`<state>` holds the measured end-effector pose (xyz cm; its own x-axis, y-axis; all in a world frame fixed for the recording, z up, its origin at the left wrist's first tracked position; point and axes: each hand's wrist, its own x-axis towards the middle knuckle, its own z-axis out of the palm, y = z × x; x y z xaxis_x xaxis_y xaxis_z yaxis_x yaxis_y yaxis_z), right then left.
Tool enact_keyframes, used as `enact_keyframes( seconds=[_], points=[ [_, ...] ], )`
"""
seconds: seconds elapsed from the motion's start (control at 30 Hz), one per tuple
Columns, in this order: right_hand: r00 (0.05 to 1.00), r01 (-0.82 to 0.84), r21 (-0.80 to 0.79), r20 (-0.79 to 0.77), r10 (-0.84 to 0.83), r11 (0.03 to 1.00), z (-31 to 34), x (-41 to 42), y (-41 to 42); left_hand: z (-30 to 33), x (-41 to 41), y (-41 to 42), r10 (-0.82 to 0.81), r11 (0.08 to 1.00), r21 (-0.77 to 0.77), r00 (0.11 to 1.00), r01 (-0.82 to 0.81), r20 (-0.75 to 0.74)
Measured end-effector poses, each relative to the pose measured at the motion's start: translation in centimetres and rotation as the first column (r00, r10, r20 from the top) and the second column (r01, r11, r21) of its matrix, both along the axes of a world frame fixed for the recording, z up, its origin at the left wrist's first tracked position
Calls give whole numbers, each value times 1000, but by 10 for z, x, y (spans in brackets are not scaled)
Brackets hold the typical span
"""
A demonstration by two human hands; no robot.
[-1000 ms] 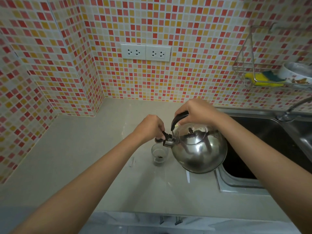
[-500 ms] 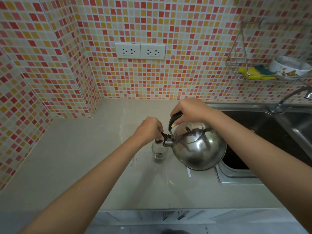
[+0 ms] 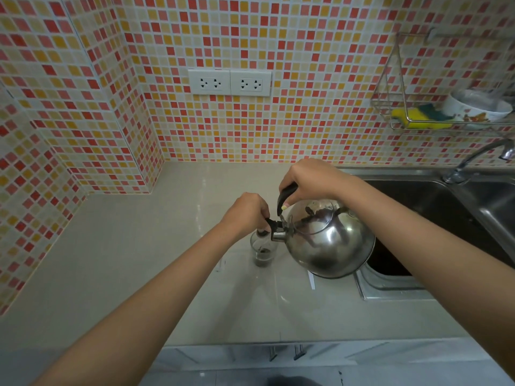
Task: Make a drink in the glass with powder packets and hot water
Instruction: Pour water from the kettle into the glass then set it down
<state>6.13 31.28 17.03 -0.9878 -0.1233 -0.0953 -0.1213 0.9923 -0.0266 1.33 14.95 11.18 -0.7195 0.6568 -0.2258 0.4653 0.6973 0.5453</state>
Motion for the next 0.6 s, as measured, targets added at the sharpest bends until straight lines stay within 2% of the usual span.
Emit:
enact_keyframes(
  seconds=[0.6],
  points=[
    [999, 18, -22, 27, -17, 1000, 5, 0, 2, 6, 3, 2, -1, 1000, 3, 1000, 1, 23]
  ],
)
